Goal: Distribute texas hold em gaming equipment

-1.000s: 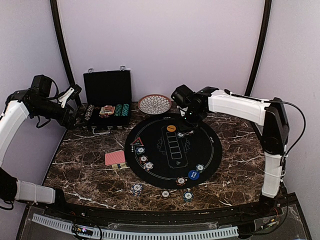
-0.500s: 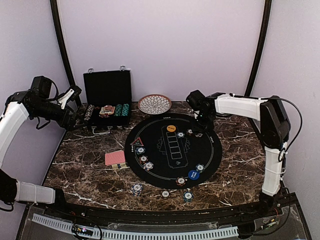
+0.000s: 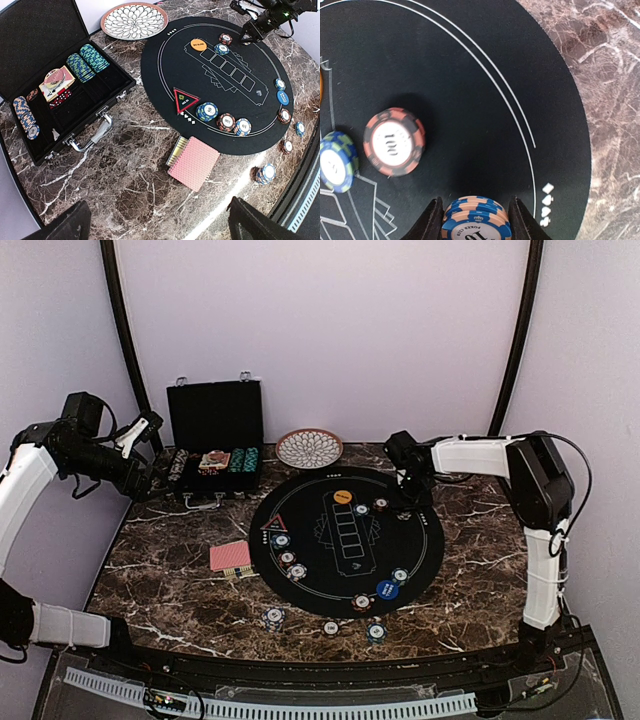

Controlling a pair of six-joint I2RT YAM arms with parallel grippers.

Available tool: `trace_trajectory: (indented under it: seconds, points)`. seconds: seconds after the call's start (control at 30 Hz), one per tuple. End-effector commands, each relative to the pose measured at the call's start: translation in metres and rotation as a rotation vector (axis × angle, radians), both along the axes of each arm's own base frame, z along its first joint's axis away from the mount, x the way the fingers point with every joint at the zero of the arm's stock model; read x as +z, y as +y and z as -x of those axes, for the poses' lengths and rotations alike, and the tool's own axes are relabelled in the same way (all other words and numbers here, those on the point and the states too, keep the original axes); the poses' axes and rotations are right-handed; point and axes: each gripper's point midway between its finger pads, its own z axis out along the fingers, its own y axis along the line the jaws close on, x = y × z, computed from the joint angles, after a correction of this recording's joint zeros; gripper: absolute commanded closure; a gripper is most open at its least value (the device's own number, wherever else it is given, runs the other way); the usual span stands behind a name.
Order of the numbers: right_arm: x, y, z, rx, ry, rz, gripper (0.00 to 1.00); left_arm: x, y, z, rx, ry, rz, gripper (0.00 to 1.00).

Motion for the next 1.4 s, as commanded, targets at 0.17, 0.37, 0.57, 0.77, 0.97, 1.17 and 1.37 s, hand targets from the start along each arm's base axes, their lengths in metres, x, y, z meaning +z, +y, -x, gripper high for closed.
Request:
trace_trajectory:
  seconds: [0.17, 0.37, 0.57, 0.77, 0.97, 1.17, 1.37]
  points:
    - [-0.026, 0.003, -0.007, -0.015, 0.015, -0.023, 0.72, 0.001, -0.002, 0.011, -0.013, 0.010, 0.002, 0.01]
    - [-0.019, 0.003, -0.006, -0.016, 0.001, -0.036, 0.53, 0.001, -0.003, 0.011, -0.015, 0.006, 0.004, 0.01]
    - [0.010, 0.009, -0.005, 0.003, -0.044, -0.053, 0.42, 0.002, -0.002, 0.011, -0.013, 0.004, 0.002, 0.01]
    - [0.056, 0.025, 0.001, 0.041, -0.118, -0.052, 0.32, 0.000, -0.002, 0.011, -0.013, 0.004, 0.000, 0.01]
    - [0.109, 0.064, 0.032, 0.131, -0.201, -0.067, 0.24, 0.000, -0.002, 0.010, -0.013, 0.004, -0.002, 0.01]
    - [0.124, 0.150, 0.112, 0.376, -0.190, -0.123, 0.19, -0.002, -0.001, 0.011, -0.016, 0.005, -0.007, 0.01]
    - [0.101, 0.233, 0.212, 0.657, -0.081, -0.147, 0.14, -0.001, -0.003, 0.009, -0.020, 0.007, 0.004, 0.01]
